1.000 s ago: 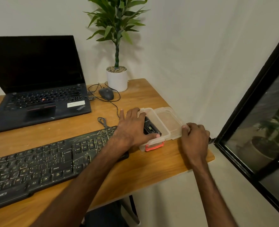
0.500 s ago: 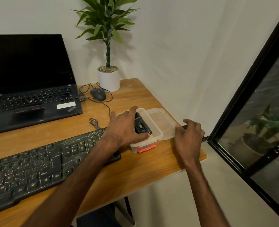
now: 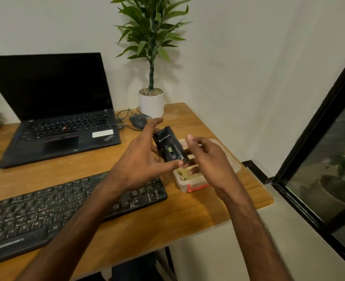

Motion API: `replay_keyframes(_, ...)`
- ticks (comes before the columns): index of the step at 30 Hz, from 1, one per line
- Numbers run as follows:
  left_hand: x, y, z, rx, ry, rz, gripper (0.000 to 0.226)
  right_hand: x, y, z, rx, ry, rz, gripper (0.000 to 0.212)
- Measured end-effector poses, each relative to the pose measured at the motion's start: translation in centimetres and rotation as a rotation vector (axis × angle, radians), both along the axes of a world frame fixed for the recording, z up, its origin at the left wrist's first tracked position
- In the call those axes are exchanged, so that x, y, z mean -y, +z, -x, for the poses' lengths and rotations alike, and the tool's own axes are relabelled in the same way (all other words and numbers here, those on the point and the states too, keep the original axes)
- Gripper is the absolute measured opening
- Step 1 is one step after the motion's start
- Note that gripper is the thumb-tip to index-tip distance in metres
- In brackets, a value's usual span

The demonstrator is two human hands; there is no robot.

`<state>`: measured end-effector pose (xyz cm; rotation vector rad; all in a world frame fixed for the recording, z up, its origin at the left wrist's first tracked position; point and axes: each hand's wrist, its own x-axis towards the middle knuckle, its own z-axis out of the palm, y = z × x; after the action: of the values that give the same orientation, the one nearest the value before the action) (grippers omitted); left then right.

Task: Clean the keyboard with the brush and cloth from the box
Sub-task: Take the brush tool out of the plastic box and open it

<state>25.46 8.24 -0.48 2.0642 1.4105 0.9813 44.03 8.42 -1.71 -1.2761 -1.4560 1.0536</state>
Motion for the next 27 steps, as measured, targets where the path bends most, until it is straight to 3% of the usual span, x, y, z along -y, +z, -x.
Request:
replay_keyframes(3,1.8,0.2,2.3,-0.009,-0.023,0.067,0.119,0.6,0.7,2.6,-0.055,0.195,0.111,0.042)
replay_keyframes(8,3.8,-0.8,5.5,-0.076,-0.031,0.159,0.113,1.2,-0.7,6.4,-0.105,0.313,0.251,0.029)
replay_keyframes(11,4.8,-1.8,6.9,0.008,-0.006,0.205,0.112,1.6,-1.3,8.1,-0.139,0.351,0.288,0.029)
replay_keyframes(14,5.9,-3.0,8.2,0.167,0.079,0.197,0.113,2.0,-1.8,9.5,-0.301,0.338,0.346,0.027)
replay_keyframes(19,7.9,-5.8,8.7,0.466,0.186,0.243,0.083,2.2,-3.2,11.2,-0.569,0.324,0.433,0.039)
replay_keyframes(27,8.7,-7.2,8.7,0.589,0.242,0.227,0.042,2.8,-4.3,12.6,-0.553,0.315,0.427,0.023)
